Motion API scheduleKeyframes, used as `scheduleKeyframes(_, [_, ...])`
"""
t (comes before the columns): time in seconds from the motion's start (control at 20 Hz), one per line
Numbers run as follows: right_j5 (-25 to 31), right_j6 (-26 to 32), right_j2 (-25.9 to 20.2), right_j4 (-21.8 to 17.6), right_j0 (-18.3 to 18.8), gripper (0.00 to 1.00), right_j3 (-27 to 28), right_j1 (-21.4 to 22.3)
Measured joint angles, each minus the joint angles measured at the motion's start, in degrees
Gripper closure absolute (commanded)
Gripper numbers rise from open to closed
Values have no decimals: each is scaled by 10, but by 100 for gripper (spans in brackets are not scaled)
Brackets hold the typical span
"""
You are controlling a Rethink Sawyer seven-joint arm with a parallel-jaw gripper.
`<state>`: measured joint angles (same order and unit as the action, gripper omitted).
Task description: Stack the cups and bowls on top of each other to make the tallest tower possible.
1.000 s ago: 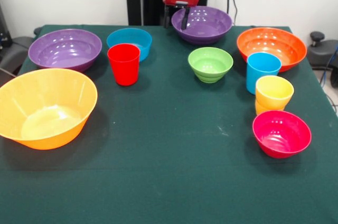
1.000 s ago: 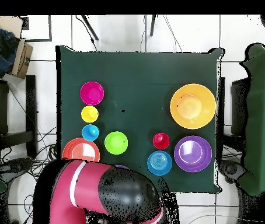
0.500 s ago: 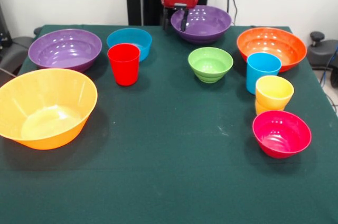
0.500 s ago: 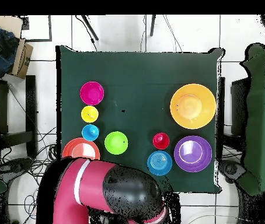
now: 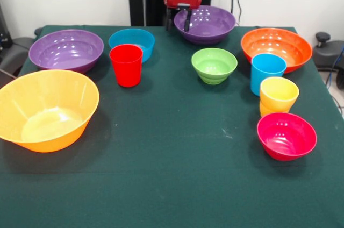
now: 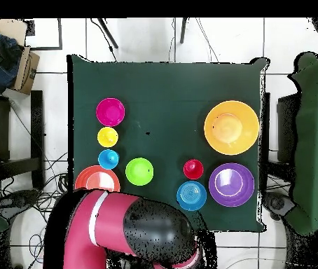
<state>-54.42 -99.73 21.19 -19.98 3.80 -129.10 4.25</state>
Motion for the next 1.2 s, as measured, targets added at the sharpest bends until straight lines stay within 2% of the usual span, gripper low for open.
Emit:
scheduleKeyframes(1.0, [0, 0, 6, 0, -15, 0, 4, -2])
scheduleKeyframes(1.05, [0, 0, 6, 0, -15, 100, 4, -2])
scheduleKeyframes(1.2, [-1, 0, 6, 0, -15, 100, 5, -3])
